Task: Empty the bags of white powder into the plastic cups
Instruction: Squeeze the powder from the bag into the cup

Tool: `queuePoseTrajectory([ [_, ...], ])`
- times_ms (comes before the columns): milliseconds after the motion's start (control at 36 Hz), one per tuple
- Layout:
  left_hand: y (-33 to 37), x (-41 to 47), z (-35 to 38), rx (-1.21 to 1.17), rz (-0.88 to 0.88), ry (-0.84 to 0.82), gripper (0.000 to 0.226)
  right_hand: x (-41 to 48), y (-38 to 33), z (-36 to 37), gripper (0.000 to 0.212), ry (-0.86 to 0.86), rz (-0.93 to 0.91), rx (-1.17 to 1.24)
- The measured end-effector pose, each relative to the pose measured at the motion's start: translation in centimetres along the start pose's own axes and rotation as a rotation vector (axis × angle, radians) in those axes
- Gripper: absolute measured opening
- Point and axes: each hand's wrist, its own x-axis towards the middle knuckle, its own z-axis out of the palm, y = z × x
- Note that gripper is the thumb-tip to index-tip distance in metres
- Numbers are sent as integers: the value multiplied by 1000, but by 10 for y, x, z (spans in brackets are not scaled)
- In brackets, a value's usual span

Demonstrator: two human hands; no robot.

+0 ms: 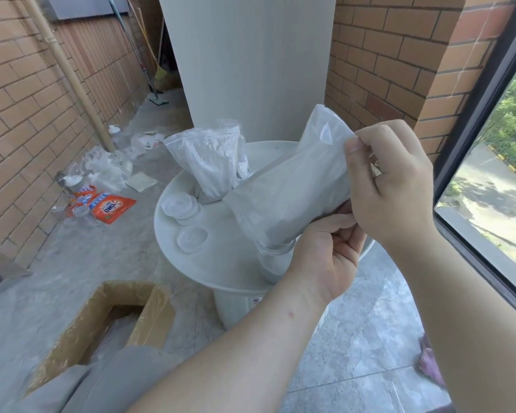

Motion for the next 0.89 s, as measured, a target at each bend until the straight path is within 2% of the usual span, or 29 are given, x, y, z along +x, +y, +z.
queuePoseTrajectory([
  [889, 0, -1, 1, -10, -8, 14, 45, 3, 1, -2, 24, -27, -30, -10],
])
